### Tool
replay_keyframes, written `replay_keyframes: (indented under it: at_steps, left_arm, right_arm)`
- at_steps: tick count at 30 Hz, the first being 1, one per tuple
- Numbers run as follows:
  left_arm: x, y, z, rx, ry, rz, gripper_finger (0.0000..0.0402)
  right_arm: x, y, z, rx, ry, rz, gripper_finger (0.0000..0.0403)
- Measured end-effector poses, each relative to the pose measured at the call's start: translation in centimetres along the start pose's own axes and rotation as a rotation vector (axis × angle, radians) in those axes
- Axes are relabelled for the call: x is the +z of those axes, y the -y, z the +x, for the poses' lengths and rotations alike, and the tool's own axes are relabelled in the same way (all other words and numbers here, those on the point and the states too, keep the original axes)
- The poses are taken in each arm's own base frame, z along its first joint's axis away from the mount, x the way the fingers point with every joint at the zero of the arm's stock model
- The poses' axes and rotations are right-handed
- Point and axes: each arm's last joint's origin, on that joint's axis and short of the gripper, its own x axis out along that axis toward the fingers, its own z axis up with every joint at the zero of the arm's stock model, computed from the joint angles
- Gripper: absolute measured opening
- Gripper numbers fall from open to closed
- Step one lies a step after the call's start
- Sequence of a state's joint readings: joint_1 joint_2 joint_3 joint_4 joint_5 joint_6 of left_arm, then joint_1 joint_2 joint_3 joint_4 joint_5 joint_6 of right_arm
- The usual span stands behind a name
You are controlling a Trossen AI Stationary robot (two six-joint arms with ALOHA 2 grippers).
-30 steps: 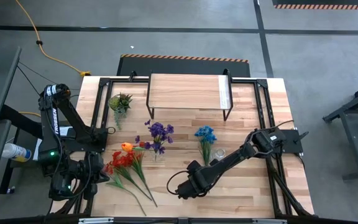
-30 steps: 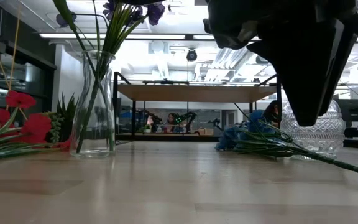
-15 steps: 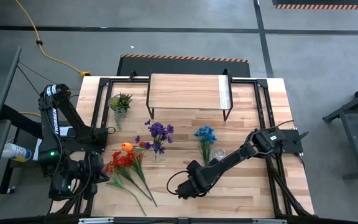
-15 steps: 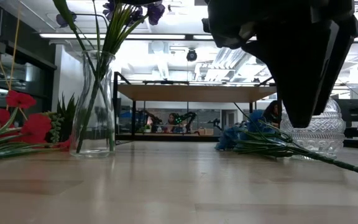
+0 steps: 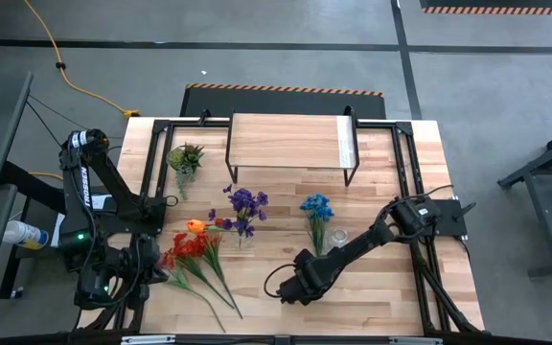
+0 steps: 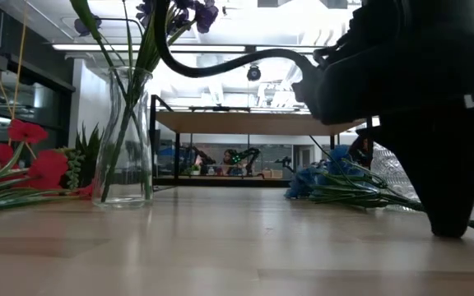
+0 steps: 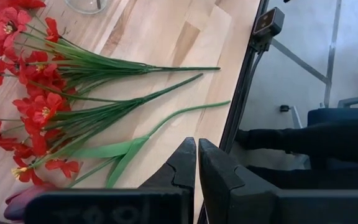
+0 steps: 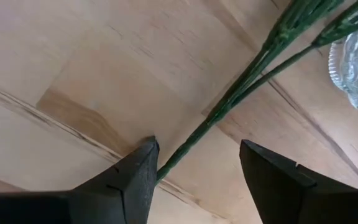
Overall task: Pick and place flowers into a vace then onto a shelf
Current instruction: Put the blue flower into the left transparent flower vase
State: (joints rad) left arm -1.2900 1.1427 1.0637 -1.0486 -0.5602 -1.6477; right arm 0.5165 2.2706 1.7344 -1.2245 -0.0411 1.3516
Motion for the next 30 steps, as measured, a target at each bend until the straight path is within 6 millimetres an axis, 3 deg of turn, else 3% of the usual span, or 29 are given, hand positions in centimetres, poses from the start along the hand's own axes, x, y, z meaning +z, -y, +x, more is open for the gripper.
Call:
replay_keyframes:
  at_steps: [13,30]
  left_arm:
    - [0.0,0.1,0.0,-0.007,-0.002,-0.012,0.0056]
    - [0.0,0.2,0.0,-0.014,-0.005,-0.017,0.0056]
  right_arm:
    - [2.0,0.0,0.8,0.055,0.024,-0.065,0.0220]
    - [3.2,0.1,1.8,0.124,-0.034,-0.115,0.0210]
